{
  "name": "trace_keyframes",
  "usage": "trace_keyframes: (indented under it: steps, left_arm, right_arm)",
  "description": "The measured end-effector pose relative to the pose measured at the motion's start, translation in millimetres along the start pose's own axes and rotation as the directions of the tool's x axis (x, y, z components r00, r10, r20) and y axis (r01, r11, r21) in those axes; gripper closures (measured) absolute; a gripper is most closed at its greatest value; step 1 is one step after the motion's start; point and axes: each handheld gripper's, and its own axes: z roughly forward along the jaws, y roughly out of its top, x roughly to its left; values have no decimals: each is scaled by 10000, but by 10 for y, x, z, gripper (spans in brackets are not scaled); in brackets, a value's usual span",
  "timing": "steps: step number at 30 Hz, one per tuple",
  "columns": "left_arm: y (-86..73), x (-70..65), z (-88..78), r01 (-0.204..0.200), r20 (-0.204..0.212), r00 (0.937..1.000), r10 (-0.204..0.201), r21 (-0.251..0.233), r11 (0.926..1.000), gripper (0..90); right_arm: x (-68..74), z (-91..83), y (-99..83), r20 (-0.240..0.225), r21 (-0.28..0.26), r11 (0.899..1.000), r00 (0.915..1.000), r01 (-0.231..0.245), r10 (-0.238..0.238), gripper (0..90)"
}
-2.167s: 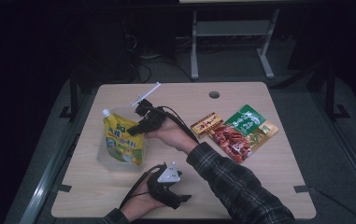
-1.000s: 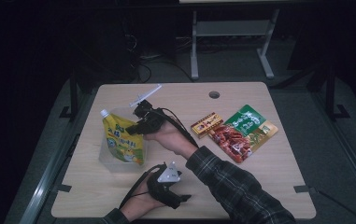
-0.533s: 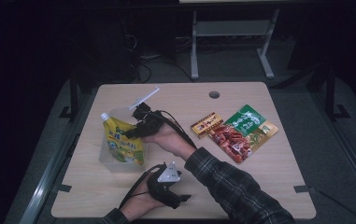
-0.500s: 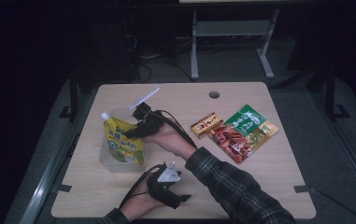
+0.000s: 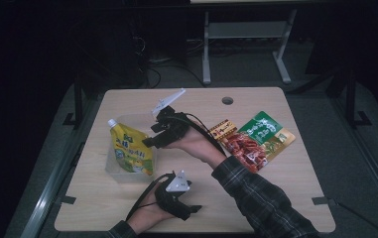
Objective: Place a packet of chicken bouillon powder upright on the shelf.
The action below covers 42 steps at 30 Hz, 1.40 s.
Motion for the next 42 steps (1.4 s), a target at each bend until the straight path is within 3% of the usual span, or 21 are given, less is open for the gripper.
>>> trace_keyframes:
  steps: [6, 8, 13, 24, 33, 36, 42]
  left_arm:
    - [-10, 45, -43, 166, -36, 9999, -166, -38, 9999, 158]
    - [-12, 77, -65, 65, -130, 9999, -66, -73, 10000, 158]
    - [-18, 106, -96, 356, -78, 9993, -356, -105, 9993, 159]
    - [-22, 154, -122, 495, -41, 9988, -496, -112, 9987, 161]
    - [-23, 162, -123, 444, -75, 9990, -444, -63, 9990, 161]
    - [-25, 157, -124, 601, -45, 9982, -601, -137, 9981, 161]
    - [-25, 171, -146, 494, -132, 9987, -494, -8, 9988, 161]
  right_arm:
    - [-78, -184, -132, 416, -126, 9999, 9991, 61, -55, 374]
    - [-98, -249, -186, 555, -113, 9999, 9984, -103, 109, 374]
    - [-181, -393, -371, 889, -160, 9994, 9956, -291, 304, 377]
    - [-360, -577, -885, 1796, -200, 9958, 9795, -891, 912, 392]
    - [-636, -607, -1286, 2516, -194, 9846, 9522, -1739, 1732, 445]
    - [-777, -612, -1364, 2731, -237, 9779, 9397, -2075, 2060, 551]
    - [-1057, -640, -1439, 3386, -310, 9610, 9017, -2749, 2688, 758]
